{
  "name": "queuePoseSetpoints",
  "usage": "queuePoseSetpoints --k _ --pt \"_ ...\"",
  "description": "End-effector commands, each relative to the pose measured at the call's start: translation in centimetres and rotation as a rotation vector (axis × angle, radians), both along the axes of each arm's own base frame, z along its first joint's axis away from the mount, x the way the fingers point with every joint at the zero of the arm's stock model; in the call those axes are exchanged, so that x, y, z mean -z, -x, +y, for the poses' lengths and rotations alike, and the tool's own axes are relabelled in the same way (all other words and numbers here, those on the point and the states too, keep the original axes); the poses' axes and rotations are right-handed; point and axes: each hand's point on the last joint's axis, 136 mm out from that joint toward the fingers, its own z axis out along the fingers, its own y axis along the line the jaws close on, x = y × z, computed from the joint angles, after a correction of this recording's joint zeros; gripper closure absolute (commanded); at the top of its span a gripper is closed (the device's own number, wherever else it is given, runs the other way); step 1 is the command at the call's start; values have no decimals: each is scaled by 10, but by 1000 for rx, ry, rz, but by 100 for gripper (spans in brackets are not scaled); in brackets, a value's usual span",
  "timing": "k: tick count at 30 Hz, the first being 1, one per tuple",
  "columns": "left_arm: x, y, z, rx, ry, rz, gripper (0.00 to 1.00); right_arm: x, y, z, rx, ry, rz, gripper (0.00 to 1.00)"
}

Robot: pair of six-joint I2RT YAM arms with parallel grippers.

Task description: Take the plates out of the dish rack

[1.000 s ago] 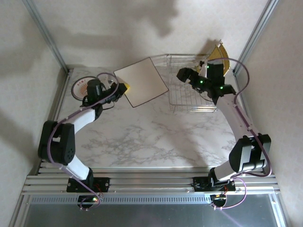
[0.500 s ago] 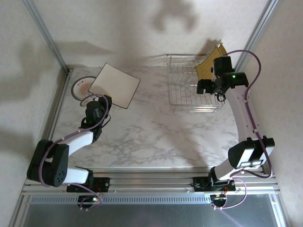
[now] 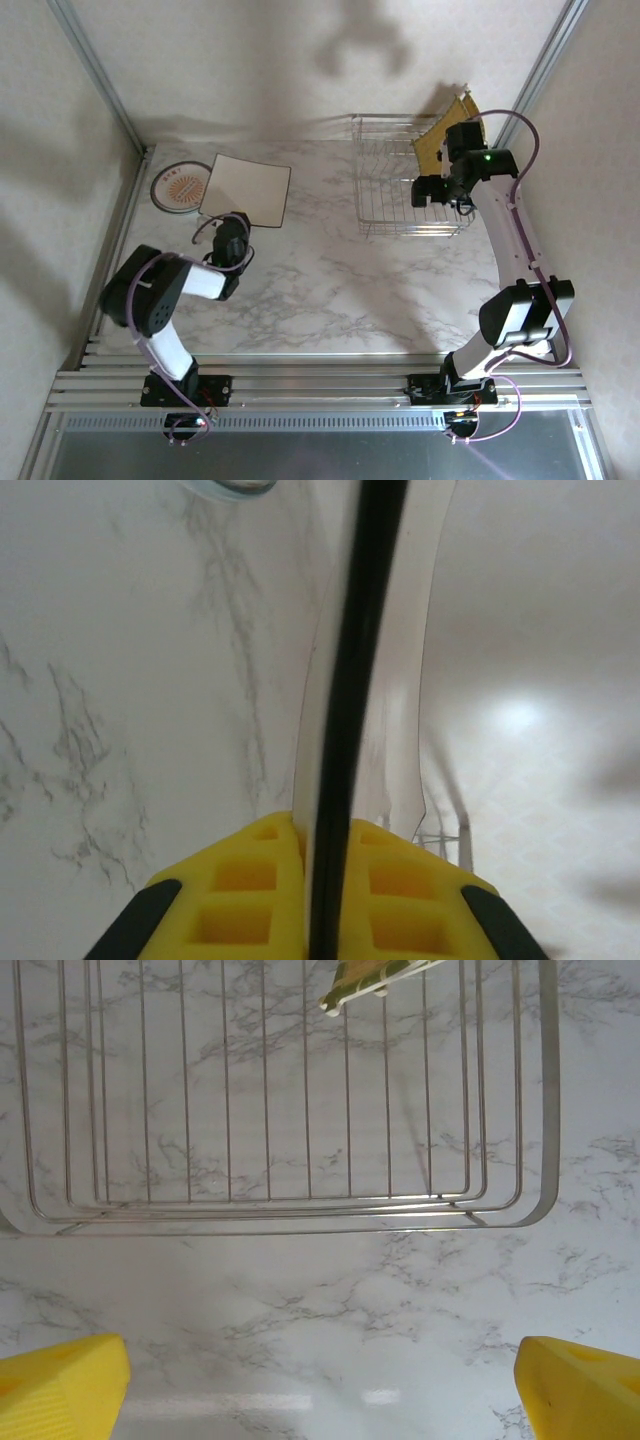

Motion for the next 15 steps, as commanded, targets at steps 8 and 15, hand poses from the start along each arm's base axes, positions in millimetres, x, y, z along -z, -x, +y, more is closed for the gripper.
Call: queuePoseSetpoints --k 8,15 --pt "-83 -52 -35 -58 199 -350 100 6 6 3 -29 -25 15 1" --pt "-61 -64 -39 -105 200 -296 100 9 2 8 -36 -42 30 1"
